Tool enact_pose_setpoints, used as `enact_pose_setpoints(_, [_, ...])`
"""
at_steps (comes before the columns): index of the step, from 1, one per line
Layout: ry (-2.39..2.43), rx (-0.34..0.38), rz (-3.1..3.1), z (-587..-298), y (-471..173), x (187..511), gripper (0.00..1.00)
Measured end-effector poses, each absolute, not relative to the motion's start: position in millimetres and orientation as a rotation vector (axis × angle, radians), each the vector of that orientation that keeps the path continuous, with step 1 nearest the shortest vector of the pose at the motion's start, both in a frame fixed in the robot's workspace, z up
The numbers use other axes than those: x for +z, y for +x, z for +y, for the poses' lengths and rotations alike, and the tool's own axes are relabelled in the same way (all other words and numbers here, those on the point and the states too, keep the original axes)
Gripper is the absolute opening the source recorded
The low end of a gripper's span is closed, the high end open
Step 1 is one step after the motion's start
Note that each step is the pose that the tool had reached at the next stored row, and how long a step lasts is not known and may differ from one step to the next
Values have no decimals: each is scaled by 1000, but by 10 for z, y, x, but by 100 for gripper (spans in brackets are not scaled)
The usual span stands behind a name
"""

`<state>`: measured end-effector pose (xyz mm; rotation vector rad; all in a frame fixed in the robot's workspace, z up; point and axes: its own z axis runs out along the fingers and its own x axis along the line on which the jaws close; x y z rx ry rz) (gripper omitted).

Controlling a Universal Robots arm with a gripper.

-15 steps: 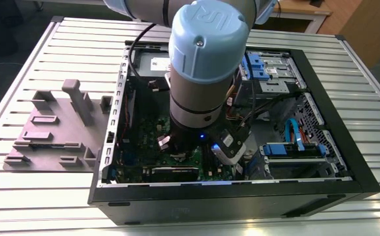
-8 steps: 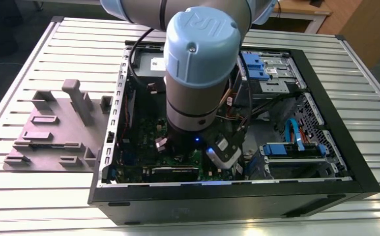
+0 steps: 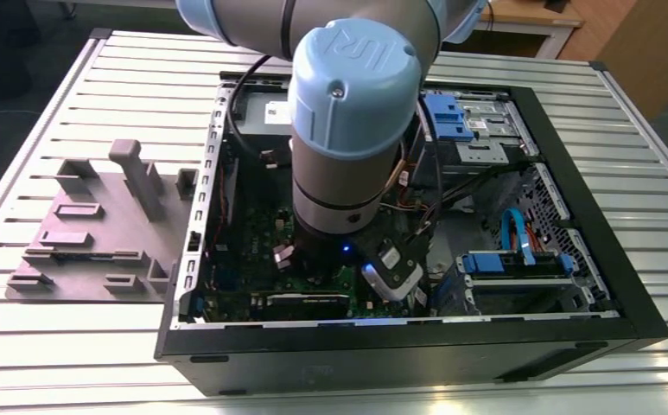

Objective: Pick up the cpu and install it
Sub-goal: 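Install the first cpu locking lever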

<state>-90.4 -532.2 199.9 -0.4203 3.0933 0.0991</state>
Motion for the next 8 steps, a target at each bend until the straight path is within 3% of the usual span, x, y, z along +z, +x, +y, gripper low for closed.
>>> enact_pose_setpoints(8, [-419,92,3095,-5303,-870,1984,10])
